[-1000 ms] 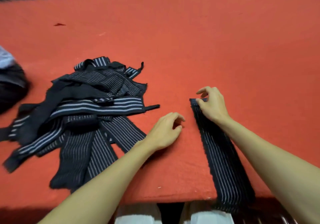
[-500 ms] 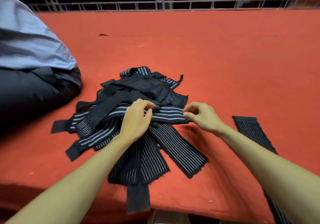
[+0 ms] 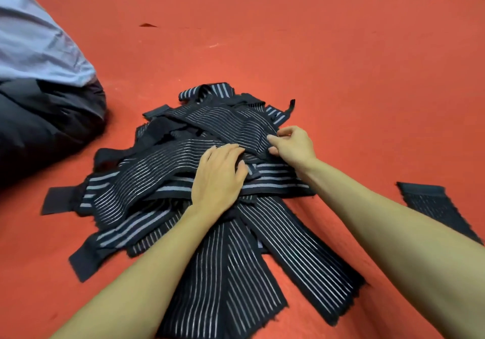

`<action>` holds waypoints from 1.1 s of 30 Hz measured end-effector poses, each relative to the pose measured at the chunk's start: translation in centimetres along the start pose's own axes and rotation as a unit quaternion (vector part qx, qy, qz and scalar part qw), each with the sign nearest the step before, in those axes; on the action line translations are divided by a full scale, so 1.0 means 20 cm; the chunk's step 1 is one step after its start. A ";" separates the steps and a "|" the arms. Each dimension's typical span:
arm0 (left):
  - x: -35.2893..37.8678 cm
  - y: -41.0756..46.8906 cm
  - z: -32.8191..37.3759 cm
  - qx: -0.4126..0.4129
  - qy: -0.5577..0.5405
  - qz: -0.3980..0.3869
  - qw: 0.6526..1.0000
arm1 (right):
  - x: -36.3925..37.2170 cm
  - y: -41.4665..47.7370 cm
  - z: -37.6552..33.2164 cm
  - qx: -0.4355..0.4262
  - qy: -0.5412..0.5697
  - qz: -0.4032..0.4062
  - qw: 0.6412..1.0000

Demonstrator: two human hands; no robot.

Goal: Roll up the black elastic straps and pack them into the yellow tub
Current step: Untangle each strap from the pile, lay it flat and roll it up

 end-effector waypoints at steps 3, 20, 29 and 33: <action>0.01 0.00 0.00 -0.005 -0.005 0.015 1.000 | 0.08 0.06 0.02 0.026 0.038 0.011 0.999; 0.01 0.00 0.01 0.020 0.023 0.002 1.000 | -0.14 -0.06 -0.02 -0.039 0.084 0.035 0.995; -0.16 0.07 0.31 0.076 0.021 0.055 0.995 | -0.54 -0.28 -0.01 -0.020 0.208 -0.047 0.977; -0.18 0.14 0.56 0.146 0.046 0.021 0.988 | -0.75 -0.42 0.01 0.025 0.279 -0.094 0.955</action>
Point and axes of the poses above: each hand's wrist, its own y-axis towards the middle knuckle, its own x-axis out of the palm, z = x × y, the point moved 2 cm from there along y, towards the middle knuckle, and after that the axes turned 15 degrees about x, right-handed, at the moved point
